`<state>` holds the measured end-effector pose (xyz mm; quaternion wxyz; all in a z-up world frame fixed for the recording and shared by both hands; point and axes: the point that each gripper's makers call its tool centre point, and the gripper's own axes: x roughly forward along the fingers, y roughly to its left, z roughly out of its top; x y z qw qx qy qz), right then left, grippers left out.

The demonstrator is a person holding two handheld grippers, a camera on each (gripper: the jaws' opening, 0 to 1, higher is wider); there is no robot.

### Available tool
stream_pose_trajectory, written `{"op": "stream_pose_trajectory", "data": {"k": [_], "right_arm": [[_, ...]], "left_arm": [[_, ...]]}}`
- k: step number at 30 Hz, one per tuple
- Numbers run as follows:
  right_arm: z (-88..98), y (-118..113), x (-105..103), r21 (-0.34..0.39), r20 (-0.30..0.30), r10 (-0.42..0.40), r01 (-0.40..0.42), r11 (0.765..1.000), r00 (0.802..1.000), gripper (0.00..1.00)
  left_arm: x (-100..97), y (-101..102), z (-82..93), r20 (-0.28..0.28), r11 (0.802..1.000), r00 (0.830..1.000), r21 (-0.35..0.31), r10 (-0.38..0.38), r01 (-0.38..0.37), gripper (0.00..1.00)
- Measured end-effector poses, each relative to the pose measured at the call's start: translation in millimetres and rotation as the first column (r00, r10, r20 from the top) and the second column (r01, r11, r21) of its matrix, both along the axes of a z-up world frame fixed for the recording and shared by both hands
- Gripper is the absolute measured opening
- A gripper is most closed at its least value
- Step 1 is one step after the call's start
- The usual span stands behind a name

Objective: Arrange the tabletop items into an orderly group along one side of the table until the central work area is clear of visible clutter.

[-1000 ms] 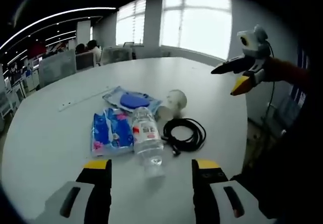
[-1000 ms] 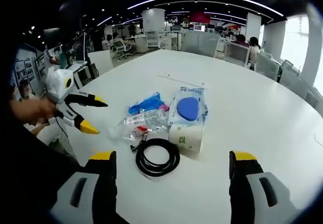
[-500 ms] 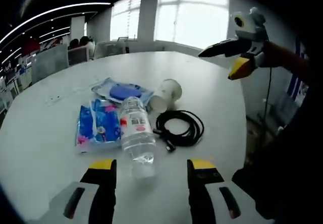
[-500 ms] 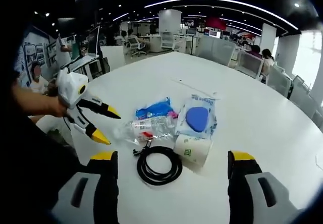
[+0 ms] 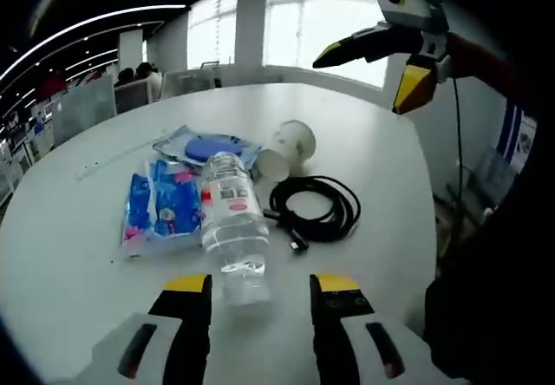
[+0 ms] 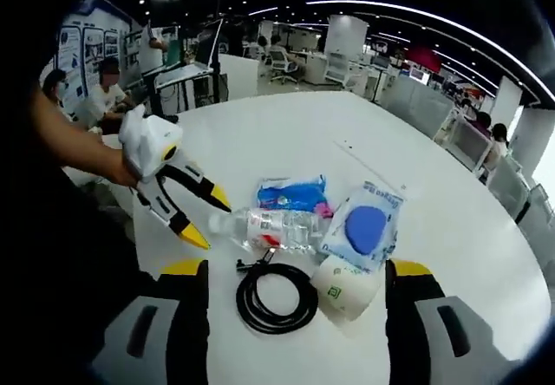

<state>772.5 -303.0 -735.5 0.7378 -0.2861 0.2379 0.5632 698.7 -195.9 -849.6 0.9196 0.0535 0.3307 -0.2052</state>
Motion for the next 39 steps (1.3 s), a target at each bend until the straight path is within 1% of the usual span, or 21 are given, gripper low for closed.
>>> {"op": "stream_pose_trajectory", "data": {"k": [2,4,6,7,9,10,13,15,17,20,23,26,29,30,31,33,34,35,37,38,39], "right_arm": [[-1.3,6.6,-0.7,-0.008,0.022,0.051,-0.051,0.999,0.998,0.75],[-4.9,11.0,-2.2,-0.038,0.037,0.100,-0.098,0.994,0.994,0.72],[-9.9,19.8,-8.8,-0.048,0.007,0.169,-0.169,0.984,0.986,0.72],[-10.5,21.2,-9.5,-0.049,0.007,0.183,-0.183,0.982,0.983,0.71],[-13.1,27.2,-7.8,-0.070,0.033,0.245,-0.242,0.968,0.969,0.69],[-15.0,28.6,-8.0,-0.084,0.034,0.265,-0.261,0.962,0.964,0.69],[-20.0,34.2,-8.6,-0.114,0.028,0.314,-0.309,0.944,0.949,0.69],[-22.4,40.6,-10.2,-0.112,0.014,0.338,-0.335,0.936,0.941,0.65],[-27.8,47.2,-12.2,-0.120,0.014,0.385,-0.380,0.917,0.923,0.62],[-39.1,56.2,-17.7,-0.176,0.034,0.492,-0.479,0.860,0.870,0.59],[-47.3,64.5,-18.5,-0.230,0.045,0.562,-0.539,0.810,0.826,0.56],[-52.6,73.8,-19.5,-0.244,0.030,0.595,-0.572,0.783,0.803,0.51],[-58.6,80.2,-15.5,-0.280,0.040,0.638,-0.604,0.746,0.769,0.49],[-61.8,82.0,-14.9,-0.303,0.043,0.668,-0.628,0.717,0.743,0.49],[-64.0,83.0,-14.2,-0.320,0.046,0.684,-0.638,0.701,0.728,0.49],[-67.6,86.6,-16.6,-0.348,0.050,0.727,-0.670,0.656,0.685,0.49],[-68.5,86.9,-16.9,-0.355,0.050,0.735,-0.676,0.646,0.676,0.49],[-71.0,87.7,-16.2,-0.389,0.060,0.760,-0.686,0.615,0.647,0.49],[-77.3,90.1,-13.7,-0.451,0.082,0.811,-0.704,0.548,0.579,0.47],[-80.2,91.2,-13.6,-0.489,0.093,0.843,-0.713,0.503,0.531,0.46],[-81.5,91.8,-13.6,-0.511,0.098,0.859,-0.715,0.477,0.503,0.45]], "left_arm": [[-1.0,-1.0,-3.6,-0.008,1.000,1.000,-0.002,-0.001,0.001,0.41],[-2.2,-0.3,-7.3,-0.020,1.000,1.000,0.001,0.000,0.000,0.39],[-2.2,0.6,-9.0,-0.025,1.000,1.000,-0.005,0.009,-0.009,0.37],[-1.6,1.1,-9.2,-0.020,1.000,1.000,-0.007,0.012,-0.012,0.35],[1.1,1.4,-10.7,-0.010,1.000,1.000,-0.024,0.018,-0.018,0.35],[2.2,1.0,-10.3,-0.006,0.999,1.000,-0.027,0.020,-0.020,0.35],[4.9,2.5,-11.3,0.005,0.999,1.000,-0.022,0.026,-0.026,0.32],[6.7,3.9,-12.6,0.008,0.999,0.999,-0.030,0.038,-0.038,0.29],[8.6,5.9,-14.9,0.011,0.998,0.999,-0.037,0.044,-0.044,0.27],[6.9,4.4,-18.9,-0.005,0.997,0.998,-0.046,0.056,-0.057,0.24],[8.0,7.5,-20.2,-0.001,0.996,0.998,-0.061,0.069,-0.069,0.23],[9.1,7.2,-21.2,0.001,0.996,0.998,-0.061,0.066,-0.066,0.23],[9.7,7.5,-22.6,0.000,0.996,0.998,-0.064,0.069,-0.069,0.23],[9.7,6.5,-21.9,0.004,0.996,0.998,-0.059,0.067,-0.066,0.23],[9.9,6.7,-21.7,0.008,0.997,0.998,-0.052,0.062,-0.062,0.23],[9.0,4.3,-20.2,0.009,0.996,0.998,-0.057,0.066,-0.065,0.22],[8.5,3.4,-19.8,0.007,0.995,0.998,-0.064,0.070,-0.070,0.22],[8.6,3.5,-19.6,0.008,0.995,0.998,-0.069,0.068,-0.067,0.22],[8.9,3.2,-19.4,0.008,0.996,0.998,-0.068,0.061,-0.060,0.22],[9.1,3.4,-18.4,0.013,0.997,0.998,-0.057,0.055,-0.054,0.22],[9.3,3.4,-18.0,0.014,0.997,0.999,-0.055,0.053,-0.052,0.22]]}}
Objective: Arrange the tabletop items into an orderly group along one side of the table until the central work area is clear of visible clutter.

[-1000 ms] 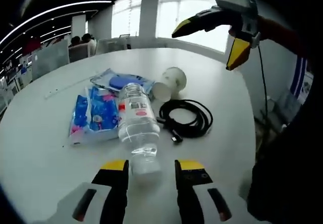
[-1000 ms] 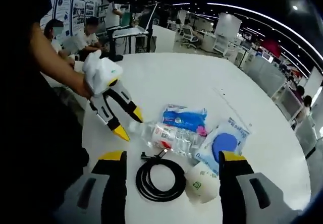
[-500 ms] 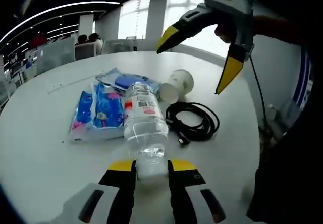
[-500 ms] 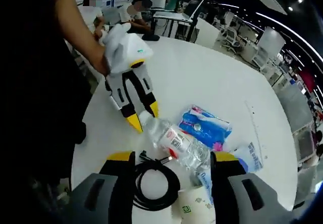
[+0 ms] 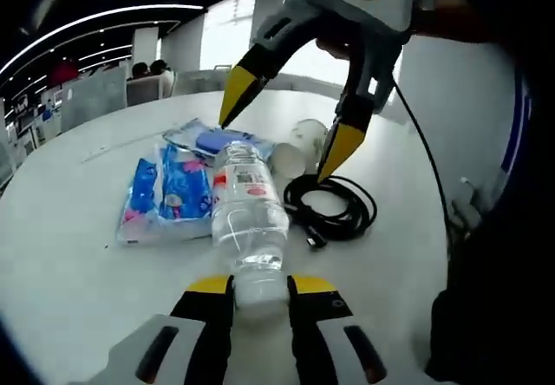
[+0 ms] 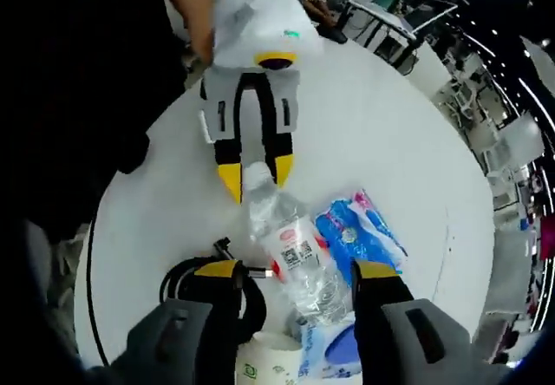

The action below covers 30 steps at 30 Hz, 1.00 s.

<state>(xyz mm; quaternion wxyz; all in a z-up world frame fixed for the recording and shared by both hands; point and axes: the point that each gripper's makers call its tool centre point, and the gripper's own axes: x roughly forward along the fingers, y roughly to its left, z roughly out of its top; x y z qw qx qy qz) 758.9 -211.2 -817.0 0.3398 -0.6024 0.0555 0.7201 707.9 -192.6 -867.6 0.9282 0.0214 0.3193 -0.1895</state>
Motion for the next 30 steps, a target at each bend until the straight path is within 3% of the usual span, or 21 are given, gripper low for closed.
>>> {"op": "stream_pose_trajectory", "data": {"k": [2,4,7,9,19,26,29,30], "right_arm": [[-5.3,0.8,-4.1,-0.031,0.010,0.052,-0.052,0.998,0.999,0.43],[-7.9,4.5,-2.4,-0.049,0.061,0.117,-0.114,0.992,0.991,0.41],[-14.0,6.8,-4.2,-0.078,0.048,0.142,-0.138,0.987,0.989,0.40],[-19.3,6.5,3.6,-0.117,0.095,0.189,-0.177,0.977,0.977,0.37],[-34.5,9.2,12.6,-0.163,0.084,0.250,-0.234,0.959,0.965,0.34],[-45.7,7.5,13.6,-0.189,0.098,0.312,-0.290,0.938,0.945,0.33],[-52.0,7.2,14.3,-0.217,0.115,0.370,-0.340,0.915,0.922,0.34],[-52.8,7.7,14.0,-0.217,0.113,0.367,-0.338,0.916,0.923,0.34]], "left_arm": [[0.5,1.0,-0.3,-0.005,1.000,1.000,-0.003,-0.001,0.001,0.22],[0.8,1.9,-0.2,-0.008,1.000,1.000,-0.003,-0.004,0.004,0.22],[0.3,2.0,0.5,-0.011,1.000,1.000,-0.006,-0.007,0.007,0.21],[0.3,1.9,0.9,-0.015,1.000,1.000,-0.019,-0.007,0.006,0.21],[0.6,1.1,0.8,-0.014,0.999,0.999,-0.032,-0.034,0.033,0.22],[0.7,1.7,0.5,-0.009,0.999,0.999,-0.027,-0.037,0.037,0.21],[0.9,2.4,-0.3,-0.012,0.999,0.999,-0.031,-0.038,0.037,0.21],[0.9,2.5,-0.4,-0.012,0.999,0.999,-0.032,-0.038,0.038,0.21]]}}
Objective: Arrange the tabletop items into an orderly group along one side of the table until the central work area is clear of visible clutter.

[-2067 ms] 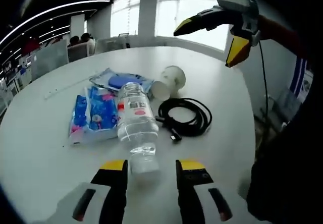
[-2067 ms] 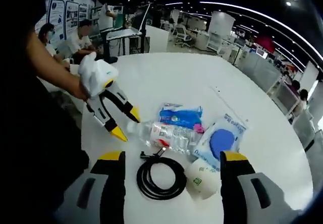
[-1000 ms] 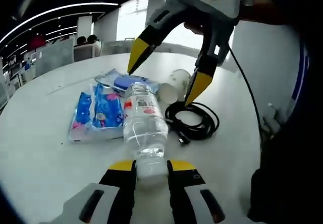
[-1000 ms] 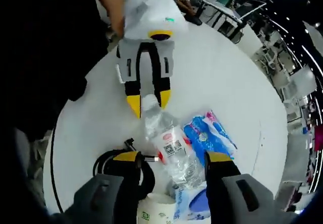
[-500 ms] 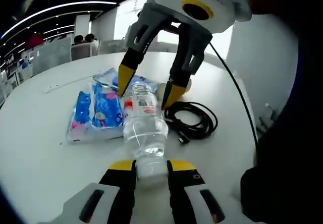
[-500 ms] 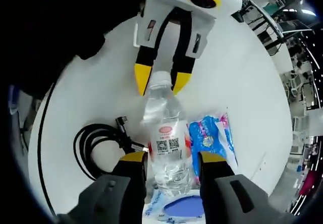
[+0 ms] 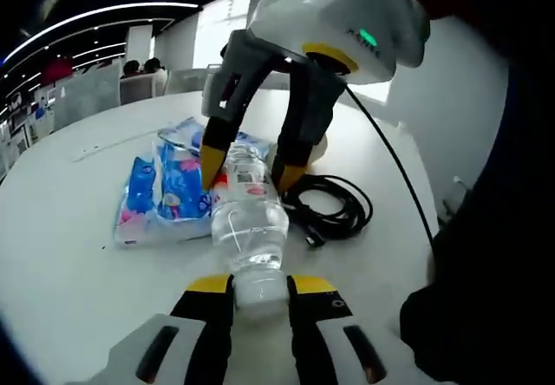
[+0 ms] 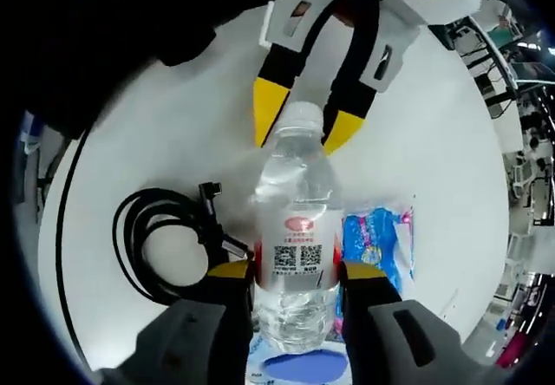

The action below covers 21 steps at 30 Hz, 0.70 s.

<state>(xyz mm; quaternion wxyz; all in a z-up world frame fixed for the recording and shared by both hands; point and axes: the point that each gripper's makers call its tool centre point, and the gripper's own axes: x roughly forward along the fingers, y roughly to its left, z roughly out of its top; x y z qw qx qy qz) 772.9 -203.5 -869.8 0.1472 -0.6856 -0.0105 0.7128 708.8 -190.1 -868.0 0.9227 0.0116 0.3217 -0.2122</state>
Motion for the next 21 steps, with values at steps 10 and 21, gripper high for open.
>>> {"op": "stream_pose_trajectory", "data": {"k": [10,21], "right_arm": [[2.0,-2.7,0.0,0.039,-0.024,-0.007,0.008,0.999,1.000,0.31],[8.8,-6.8,-0.8,0.114,-0.044,-0.067,0.072,0.991,0.997,0.29]], "left_arm": [[0.0,-2.3,2.6,-0.004,1.000,1.000,-0.003,-0.008,0.008,0.22],[0.7,-1.0,11.1,0.021,0.999,0.999,0.042,-0.033,0.032,0.21]]}}
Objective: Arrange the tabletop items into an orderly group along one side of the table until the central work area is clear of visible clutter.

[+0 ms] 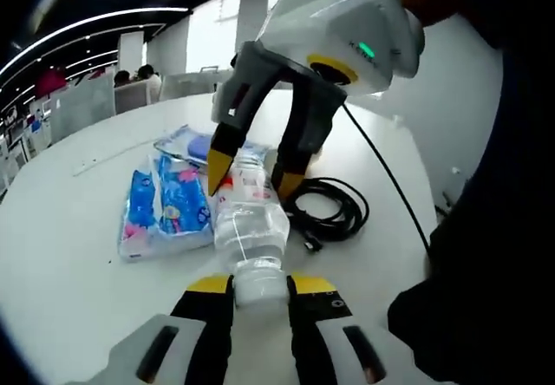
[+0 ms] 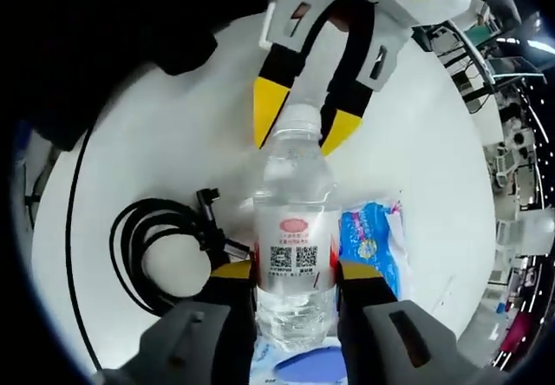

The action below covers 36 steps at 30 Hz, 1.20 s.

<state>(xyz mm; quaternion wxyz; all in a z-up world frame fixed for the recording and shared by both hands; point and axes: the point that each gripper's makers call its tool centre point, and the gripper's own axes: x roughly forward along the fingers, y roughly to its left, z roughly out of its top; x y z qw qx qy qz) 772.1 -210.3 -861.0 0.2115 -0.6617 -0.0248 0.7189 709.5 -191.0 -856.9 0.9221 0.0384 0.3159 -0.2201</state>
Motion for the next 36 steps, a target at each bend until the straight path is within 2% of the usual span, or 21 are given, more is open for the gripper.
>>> {"op": "stream_pose_trajectory", "data": {"k": [7,17,22,30,32,36], "right_arm": [[7.6,-0.3,-5.6,0.037,-0.019,-0.050,0.051,0.998,0.999,0.29],[24.3,-2.6,-21.5,0.100,-0.049,-0.102,0.106,0.989,0.994,0.28],[40.2,0.8,-33.3,0.166,-0.106,-0.155,0.171,0.971,0.982,0.28],[62.2,13.0,-49.7,0.255,-0.221,-0.240,0.293,0.921,0.945,0.28],[69.0,16.5,-54.7,0.279,-0.267,-0.265,0.338,0.899,0.926,0.28],[73.5,19.1,-60.8,0.295,-0.321,-0.296,0.392,0.872,0.900,0.27]], "left_arm": [[-5.0,2.7,14.7,0.028,1.000,1.000,0.000,-0.004,0.004,0.21],[-18.5,1.9,38.1,0.072,0.999,0.997,0.035,-0.039,0.036,0.20],[-29.2,7.0,66.2,0.103,0.995,0.992,0.081,-0.071,0.063,0.20],[-39.7,16.6,106.2,0.154,0.978,0.978,0.173,-0.143,0.116,0.20],[-41.6,16.7,120.9,0.169,0.974,0.972,0.183,-0.166,0.135,0.20],[-42.4,14.0,135.8,0.185,0.963,0.959,0.204,-0.214,0.175,0.20]]}}
